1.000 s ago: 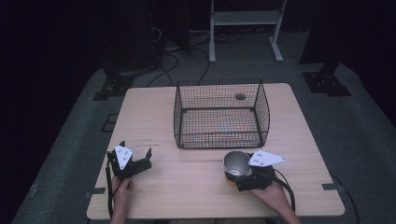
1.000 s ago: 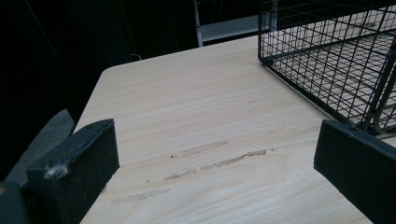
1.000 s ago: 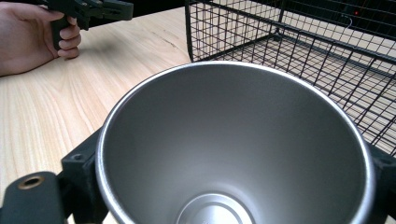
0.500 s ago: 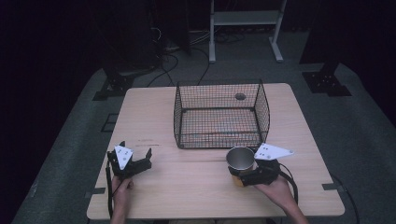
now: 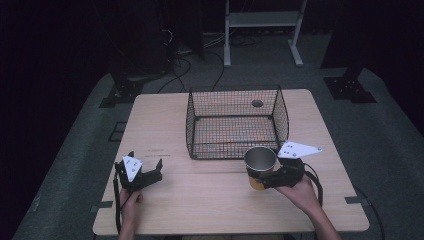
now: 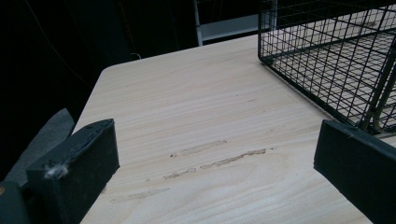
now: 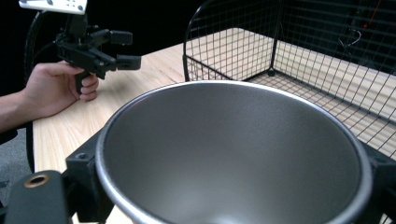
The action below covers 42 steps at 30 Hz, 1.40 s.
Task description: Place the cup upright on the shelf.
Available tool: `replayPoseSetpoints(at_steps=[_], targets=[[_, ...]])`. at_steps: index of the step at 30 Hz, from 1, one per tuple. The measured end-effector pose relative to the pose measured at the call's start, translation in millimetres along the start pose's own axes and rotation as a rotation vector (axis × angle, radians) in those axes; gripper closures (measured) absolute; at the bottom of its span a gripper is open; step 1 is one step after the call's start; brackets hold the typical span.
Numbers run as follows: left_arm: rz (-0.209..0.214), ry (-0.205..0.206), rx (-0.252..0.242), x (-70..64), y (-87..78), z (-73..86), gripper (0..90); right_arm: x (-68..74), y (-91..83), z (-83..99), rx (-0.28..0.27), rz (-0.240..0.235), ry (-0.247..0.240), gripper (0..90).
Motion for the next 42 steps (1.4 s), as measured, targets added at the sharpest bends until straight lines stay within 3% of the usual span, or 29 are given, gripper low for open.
replayPoseSetpoints(at_steps=[17, 32, 42], targets=[[0.002, 0.001, 0.002, -0.2, 0.0, 0.1, 0.0, -18.7, 5.7, -48.1, -0.027, -0.037, 0.020, 11.5], [0.000, -0.001, 0.001, -0.4, 0.1, 0.0, 0.0, -38.3, 28.7, -79.4, 0.002, -0.078, 0.030, 11.4], [0.002, 0.003, 0.002, -0.5, 0.1, 0.0, 0.0, -61.1, 47.0, -91.5, 0.031, -0.065, 0.043, 11.5]])
Point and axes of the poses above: each handheld gripper's, and its own axes: y roughly forward along the jaws, z roughly out of its underside, x roughly to its left, the point moved 3 cm from there along y, roughly forward along the jaws, and after that the axes turned 11 degrees about -x, right-handed, at the moved point
